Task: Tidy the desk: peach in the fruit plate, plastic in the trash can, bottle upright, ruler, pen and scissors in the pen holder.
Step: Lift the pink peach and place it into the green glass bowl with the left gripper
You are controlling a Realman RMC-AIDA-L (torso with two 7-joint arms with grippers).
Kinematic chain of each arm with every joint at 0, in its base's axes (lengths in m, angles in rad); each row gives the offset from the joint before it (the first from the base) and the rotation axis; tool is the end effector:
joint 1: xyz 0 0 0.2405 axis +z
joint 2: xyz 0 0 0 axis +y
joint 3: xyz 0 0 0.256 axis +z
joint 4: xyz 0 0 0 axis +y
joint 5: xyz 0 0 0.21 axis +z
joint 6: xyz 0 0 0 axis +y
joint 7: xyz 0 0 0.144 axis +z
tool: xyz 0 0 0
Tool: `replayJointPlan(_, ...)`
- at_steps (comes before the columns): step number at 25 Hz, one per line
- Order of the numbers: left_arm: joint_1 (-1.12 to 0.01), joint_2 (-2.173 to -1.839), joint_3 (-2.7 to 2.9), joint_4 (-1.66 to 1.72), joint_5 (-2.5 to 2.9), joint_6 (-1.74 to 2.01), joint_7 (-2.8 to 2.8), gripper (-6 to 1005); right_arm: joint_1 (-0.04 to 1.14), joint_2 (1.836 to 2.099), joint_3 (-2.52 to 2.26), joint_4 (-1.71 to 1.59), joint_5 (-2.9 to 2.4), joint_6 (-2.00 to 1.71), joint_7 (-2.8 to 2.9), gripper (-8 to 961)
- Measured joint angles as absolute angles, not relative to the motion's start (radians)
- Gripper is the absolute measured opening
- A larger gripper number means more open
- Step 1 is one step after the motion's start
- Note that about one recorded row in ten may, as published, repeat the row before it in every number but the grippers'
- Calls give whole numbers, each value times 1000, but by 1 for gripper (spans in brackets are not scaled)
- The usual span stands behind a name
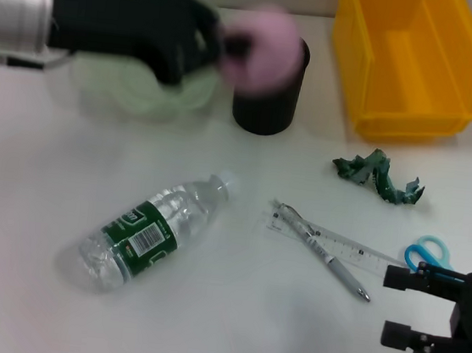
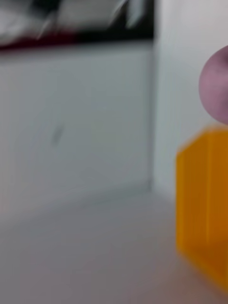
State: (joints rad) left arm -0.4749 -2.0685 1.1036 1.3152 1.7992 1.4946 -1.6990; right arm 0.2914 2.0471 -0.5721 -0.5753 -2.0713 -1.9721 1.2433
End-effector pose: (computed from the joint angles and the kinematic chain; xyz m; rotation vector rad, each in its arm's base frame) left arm -0.1419 0.3501 0.0482 -2.7712 -0.1070 -0.5902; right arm 0.3079 0.2116 0.0148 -2.8232 0.7633 1.0145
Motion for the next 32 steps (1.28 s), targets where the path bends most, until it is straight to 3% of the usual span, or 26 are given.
replayJointPlan(7, -556, -2066, 1023, 1039, 1806, 1081, -1639, 43, 304, 2078, -572, -559, -2068, -1963, 1242, 787)
replayJointPlan(14, -642, -2068, 1028, 840, 1908, 777, -1692, 122, 318, 2079, -571, -520, -2066, -1969, 1236, 786)
replayJointPlan(19, -632, -2067, 1025, 829, 1908, 776, -1695, 179, 318, 2080, -571, -515, -2066, -1971, 1233, 786)
replayJointPlan(29, -535, -2069, 1018, 917, 1837, 927, -1694, 605, 337, 2080, -582, -504, -2066, -1973, 1232, 786)
replayJointPlan(32, -505, -2067, 1013, 934, 1795, 961, -1690, 681, 341, 2079, -583, -501, -2066, -1973, 1232, 786)
